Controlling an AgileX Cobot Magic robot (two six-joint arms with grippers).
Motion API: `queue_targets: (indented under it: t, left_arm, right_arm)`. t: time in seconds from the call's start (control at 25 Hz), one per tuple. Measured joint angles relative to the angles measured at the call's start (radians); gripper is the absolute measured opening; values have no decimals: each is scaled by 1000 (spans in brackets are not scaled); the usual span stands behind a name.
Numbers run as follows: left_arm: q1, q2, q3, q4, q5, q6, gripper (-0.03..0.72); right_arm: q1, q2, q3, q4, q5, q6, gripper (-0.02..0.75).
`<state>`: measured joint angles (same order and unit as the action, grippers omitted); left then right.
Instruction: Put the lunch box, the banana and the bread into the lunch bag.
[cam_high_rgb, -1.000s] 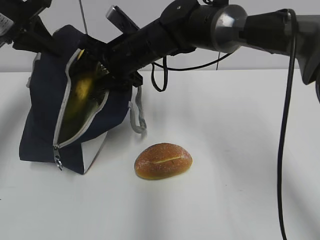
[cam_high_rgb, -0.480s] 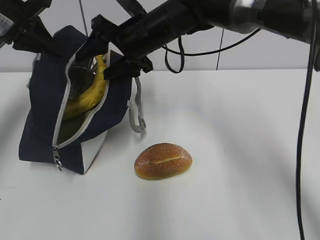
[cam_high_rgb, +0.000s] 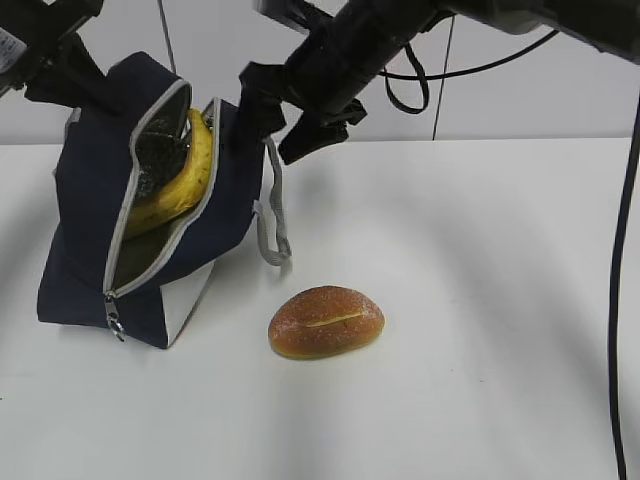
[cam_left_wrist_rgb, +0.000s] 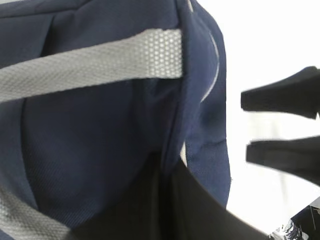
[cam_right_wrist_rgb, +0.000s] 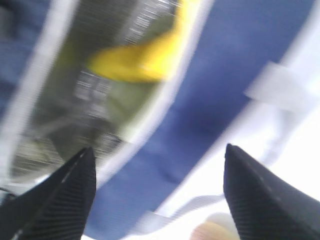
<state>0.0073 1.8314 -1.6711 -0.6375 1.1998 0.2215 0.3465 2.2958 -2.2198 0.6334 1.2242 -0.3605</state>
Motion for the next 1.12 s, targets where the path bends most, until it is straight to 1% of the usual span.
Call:
queue_targets:
  t: [0.12,0.2,0.28,0.4,0.52,0.88,1.12]
  left_arm:
    - [0,0,0,0,7,2,-3]
    - [0,0,0,1,8,2,-3]
    - [0,0,0,1,9,2,-3]
    - [0,0,0,1,9,2,-3]
    - [0,0,0,1,9,2,-3]
    - [0,0,0,1,10,2,-3]
    - [0,0,0,1,10,2,-3]
  right_arm:
    - [0,0,0,-171,4,24,584]
    - [0,-4,0,-238,6,43,584]
    - [-2,-21,0,-274,8,60,584]
    - [-2,-76,29,-280,8,76,584]
    - [-2,-161,104,-280,10,80,584]
    - [-2,-414,469,-283,10,76,583]
    - [-2,-474,667,-285,10,70,584]
